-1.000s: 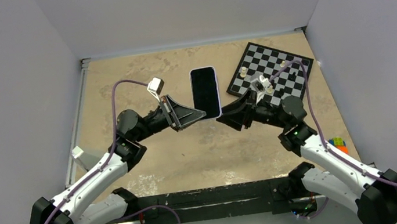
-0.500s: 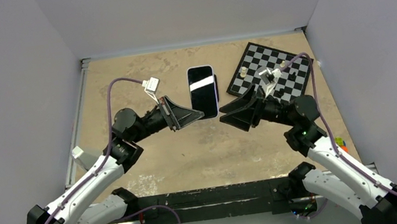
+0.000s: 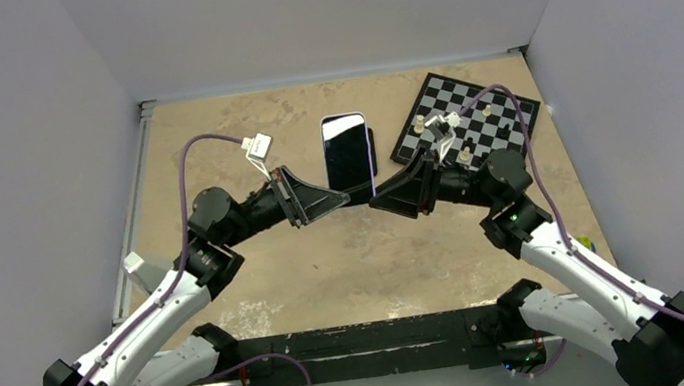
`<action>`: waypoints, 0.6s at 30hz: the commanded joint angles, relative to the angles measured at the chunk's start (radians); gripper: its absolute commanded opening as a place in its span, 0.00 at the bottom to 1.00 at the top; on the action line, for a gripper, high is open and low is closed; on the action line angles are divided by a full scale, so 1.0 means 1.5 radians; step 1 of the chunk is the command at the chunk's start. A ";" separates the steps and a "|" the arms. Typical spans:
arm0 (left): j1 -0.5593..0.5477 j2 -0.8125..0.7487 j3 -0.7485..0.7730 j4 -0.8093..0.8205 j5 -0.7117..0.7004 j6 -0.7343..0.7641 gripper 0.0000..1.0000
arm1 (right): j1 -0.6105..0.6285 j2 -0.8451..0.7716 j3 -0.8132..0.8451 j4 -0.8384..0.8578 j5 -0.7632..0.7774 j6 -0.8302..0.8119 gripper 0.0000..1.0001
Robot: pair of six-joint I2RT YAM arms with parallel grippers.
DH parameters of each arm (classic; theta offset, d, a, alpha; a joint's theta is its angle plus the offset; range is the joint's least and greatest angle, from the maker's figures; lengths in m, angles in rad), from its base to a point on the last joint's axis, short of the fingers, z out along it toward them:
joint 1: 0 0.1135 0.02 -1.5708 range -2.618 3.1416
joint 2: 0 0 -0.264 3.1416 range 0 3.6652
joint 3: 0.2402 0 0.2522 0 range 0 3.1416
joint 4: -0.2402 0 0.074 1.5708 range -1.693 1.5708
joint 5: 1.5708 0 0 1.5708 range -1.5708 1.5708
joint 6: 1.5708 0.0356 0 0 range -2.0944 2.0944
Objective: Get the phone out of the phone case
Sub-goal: Remove the phone case from the phone.
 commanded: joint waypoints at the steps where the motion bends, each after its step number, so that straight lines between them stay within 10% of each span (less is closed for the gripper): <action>1: -0.001 -0.013 0.049 0.051 0.015 0.006 0.00 | 0.001 0.027 0.039 0.052 -0.040 -0.004 0.41; 9: 0.001 -0.018 0.060 0.023 0.038 -0.013 0.00 | 0.002 0.063 0.044 0.087 -0.076 -0.069 0.00; 18: 0.003 0.003 0.068 0.095 0.122 -0.232 0.00 | 0.004 0.081 0.042 0.101 -0.204 -0.245 0.00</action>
